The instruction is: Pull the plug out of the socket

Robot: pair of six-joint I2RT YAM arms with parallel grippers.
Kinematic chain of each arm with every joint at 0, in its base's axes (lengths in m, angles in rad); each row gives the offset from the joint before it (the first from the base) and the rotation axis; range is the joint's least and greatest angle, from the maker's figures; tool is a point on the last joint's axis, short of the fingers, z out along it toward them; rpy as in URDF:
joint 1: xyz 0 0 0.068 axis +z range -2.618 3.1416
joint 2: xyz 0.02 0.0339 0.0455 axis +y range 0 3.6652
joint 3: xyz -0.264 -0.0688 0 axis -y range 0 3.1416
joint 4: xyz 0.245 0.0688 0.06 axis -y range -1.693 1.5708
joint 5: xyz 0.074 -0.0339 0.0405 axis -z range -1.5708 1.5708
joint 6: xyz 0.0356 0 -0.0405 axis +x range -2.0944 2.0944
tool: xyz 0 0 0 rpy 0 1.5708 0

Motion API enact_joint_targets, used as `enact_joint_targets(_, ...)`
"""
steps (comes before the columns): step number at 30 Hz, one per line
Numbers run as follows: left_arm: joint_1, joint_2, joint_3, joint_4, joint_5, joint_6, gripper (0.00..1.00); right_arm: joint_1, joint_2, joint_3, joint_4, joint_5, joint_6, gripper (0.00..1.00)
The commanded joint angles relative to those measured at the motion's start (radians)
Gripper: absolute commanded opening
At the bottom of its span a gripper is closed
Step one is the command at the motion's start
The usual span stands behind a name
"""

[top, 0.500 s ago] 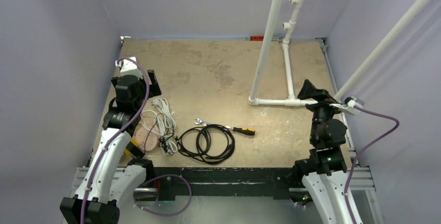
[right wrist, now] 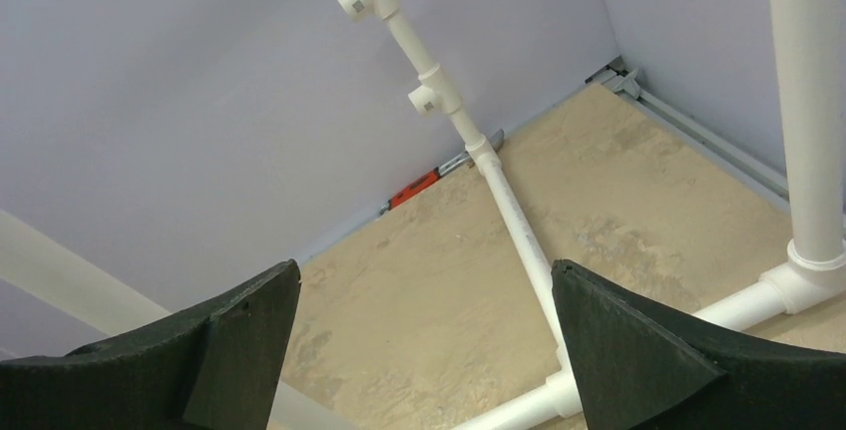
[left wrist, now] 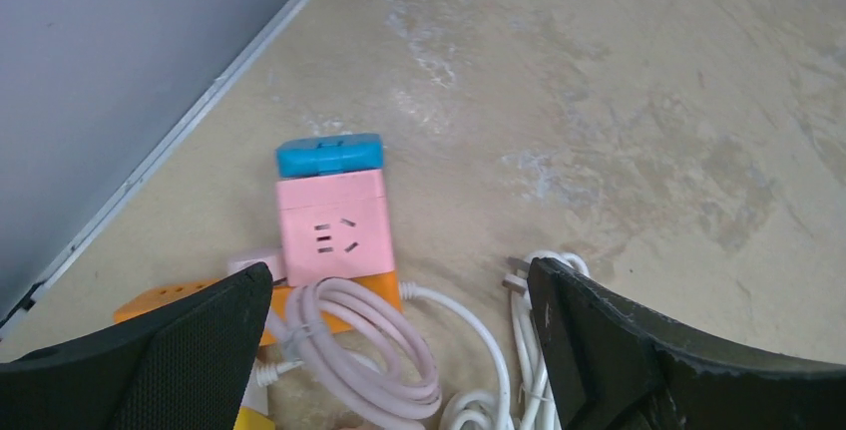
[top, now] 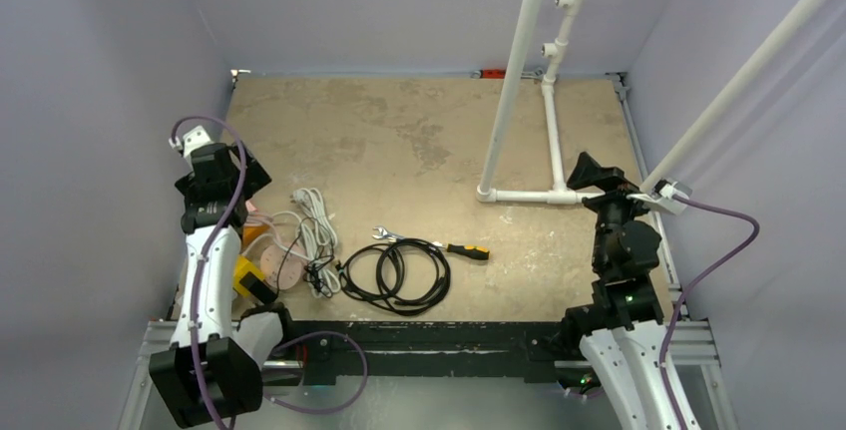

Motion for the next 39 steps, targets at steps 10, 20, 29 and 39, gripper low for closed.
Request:
enact_joint_targets(10,0.062,-0.169,-0.076,-0.114,-0.083,-0.170,0.99,-0.001,0.028,0.049,0.016,-0.038,-0.011,0.99)
enact_joint_targets(20,0.067,-0.157,-0.141,-0.123,0.004,-0.297,0.99,0.000,0.031,0.061,0.012,-0.063,-0.024,0.99)
enact_joint_targets(29,0.067,-0.117,-0.180,-0.059,0.099,-0.287,0.66,-0.001,0.037,0.061,0.014,-0.079,-0.024,0.99)
enact_joint_targets(39,0.066,-0.104,-0.195,0.008,0.205,-0.239,0.32,-0.001,0.037,0.062,0.011,-0.078,-0.027,0.99)
